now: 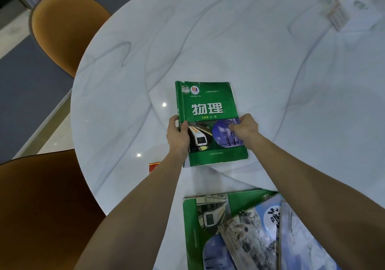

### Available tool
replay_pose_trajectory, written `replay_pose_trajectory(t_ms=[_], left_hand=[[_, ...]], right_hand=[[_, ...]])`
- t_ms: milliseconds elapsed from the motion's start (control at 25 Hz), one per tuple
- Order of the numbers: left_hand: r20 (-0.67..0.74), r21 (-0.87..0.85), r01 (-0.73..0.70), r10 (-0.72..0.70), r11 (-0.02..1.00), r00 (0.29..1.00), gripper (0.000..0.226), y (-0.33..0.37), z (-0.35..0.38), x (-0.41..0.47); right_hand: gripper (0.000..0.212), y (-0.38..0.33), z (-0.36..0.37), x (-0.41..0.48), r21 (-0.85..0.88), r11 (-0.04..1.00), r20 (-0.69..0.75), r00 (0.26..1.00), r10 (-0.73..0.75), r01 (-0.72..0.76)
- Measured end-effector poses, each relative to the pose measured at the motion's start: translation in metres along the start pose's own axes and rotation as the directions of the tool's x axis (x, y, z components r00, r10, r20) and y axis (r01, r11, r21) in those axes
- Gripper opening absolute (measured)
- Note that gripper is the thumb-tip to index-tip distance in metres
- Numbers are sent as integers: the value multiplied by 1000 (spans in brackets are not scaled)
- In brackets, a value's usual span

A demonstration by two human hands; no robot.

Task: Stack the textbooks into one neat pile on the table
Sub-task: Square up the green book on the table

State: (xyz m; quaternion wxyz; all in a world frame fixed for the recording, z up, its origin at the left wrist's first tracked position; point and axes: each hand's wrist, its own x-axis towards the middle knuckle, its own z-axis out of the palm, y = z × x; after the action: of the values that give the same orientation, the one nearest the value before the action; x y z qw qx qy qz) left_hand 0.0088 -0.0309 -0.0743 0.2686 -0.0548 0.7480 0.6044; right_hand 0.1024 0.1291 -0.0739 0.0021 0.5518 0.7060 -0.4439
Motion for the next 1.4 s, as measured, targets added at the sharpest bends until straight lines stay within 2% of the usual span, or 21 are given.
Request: replay_pose_trajectory(t_ms=[120,240,480,600,960,1160,1280,1400], left_hand=[[64,-75,17,-12,997,998,24,6,-3,0],[114,-81,19,-10,997,993,20,16,2,1],[211,12,-51,47,999,976,14,30,48,-4],[266,76,-69,46,995,963,14,31,79,-10],[331,194,-68,0,979,944,21,13,142,-34],[286,271,-121,40,955,957,26,11,152,-34],[261,388,-219,121,895,958,29,11,153,-33],[281,546,-325,196,773,939,29,12,148,-28]], right_hand=[[32,0,-9,-5,141,990,23,1000,10,-13],[24,6,-26,-9,263,965,15,1000,18,-22],[28,28,-75,-8,414,909,-29,997,78,-59],[20,47,-100,-6,448,889,-35,992,124,-95],[25,93,-138,-2,449,880,-114,966,231,-157],[29,94,-139,5,368,920,-145,969,199,-134],[24,95,-135,9,241,963,-161,973,164,-122],[22,96,-132,12,121,986,-173,976,133,-113]])
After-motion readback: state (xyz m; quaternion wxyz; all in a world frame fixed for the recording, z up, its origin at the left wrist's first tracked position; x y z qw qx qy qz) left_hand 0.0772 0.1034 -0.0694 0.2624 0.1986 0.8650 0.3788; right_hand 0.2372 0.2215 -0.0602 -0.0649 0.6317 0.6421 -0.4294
